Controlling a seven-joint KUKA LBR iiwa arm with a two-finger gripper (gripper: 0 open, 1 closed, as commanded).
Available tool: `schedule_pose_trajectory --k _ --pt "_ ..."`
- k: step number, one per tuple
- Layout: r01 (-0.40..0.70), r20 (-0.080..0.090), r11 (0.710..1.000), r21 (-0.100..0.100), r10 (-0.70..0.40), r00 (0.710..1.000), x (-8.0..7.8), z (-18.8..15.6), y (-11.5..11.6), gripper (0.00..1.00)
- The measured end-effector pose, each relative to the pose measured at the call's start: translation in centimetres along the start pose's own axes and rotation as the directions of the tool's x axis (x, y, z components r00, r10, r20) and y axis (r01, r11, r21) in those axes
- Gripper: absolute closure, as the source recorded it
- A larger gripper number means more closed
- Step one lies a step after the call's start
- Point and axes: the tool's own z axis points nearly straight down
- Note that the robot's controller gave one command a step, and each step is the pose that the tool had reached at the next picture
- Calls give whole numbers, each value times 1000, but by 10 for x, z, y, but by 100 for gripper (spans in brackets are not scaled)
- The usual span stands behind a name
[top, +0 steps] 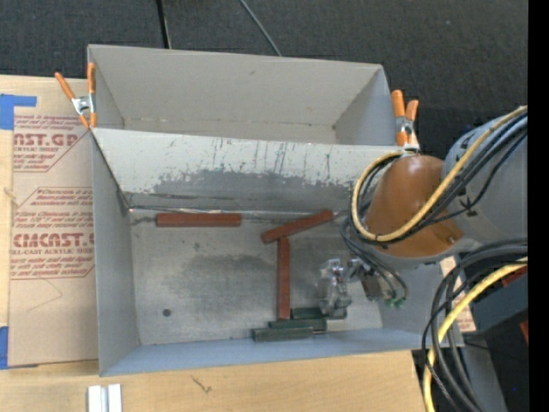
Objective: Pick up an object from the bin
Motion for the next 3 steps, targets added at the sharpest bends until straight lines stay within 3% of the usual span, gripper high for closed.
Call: schedule_pose_trajectory --k 1,2,3 --pt "0 0 1000 0 0 1000 0 0 0 0" --pt "0 0 1000 0 0 1000 0 0 0 100" --pt "0 0 1000 0 0 1000 0 0 0 0"
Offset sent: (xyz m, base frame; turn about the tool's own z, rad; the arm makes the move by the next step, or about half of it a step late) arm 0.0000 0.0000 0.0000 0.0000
